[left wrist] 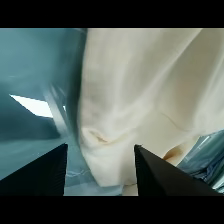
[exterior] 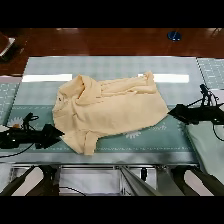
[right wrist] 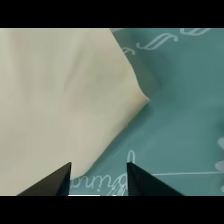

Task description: Fold the shirts.

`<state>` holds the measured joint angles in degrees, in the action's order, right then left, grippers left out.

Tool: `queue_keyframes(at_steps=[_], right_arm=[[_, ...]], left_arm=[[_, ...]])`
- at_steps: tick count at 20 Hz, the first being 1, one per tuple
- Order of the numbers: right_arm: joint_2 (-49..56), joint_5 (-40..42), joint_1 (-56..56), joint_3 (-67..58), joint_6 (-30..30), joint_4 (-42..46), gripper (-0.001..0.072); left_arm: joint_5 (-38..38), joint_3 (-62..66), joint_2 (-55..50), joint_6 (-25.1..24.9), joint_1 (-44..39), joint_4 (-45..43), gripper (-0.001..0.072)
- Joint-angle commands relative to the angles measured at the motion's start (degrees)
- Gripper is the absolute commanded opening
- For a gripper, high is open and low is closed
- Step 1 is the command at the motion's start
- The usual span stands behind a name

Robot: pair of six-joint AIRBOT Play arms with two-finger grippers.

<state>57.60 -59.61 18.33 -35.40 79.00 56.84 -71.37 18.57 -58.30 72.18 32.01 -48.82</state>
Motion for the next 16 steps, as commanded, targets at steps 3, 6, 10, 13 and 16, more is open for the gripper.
queue_keyframes(at_steps=[3, 6, 10, 13, 16], right_arm=[[-0.92, 4.11, 0.11, 2.54, 0.42, -2.38, 0.0405], [-0.85, 9.57, 5.05, 2.54, 5.03, -2.36, 0.0405], [3.56, 3.96, 6.91, 2.56, 5.03, -3.37, 0.0404], [9.55, 7.02, 3.45, 2.34, 4.79, -6.1, 0.0404], [15.37, 7.5, 1.16, 0.92, 2.56, -10.71, 0.0404]], left_arm=[[9.99, -4.7, -0.83, -1.81, -4.63, 5.84, 0.0318], [11.41, -4.17, -1.16, -2.36, -6.67, 6.47, 0.0021], [11.37, -3.76, -1.16, -3.72, -6.69, 6.67, 0.0021], [10.73, -3.82, -1.14, -4.02, -6.69, 6.67, 0.0021], [10.82, -3.82, -1.16, -4.04, -6.69, 6.67, 0.0021]])
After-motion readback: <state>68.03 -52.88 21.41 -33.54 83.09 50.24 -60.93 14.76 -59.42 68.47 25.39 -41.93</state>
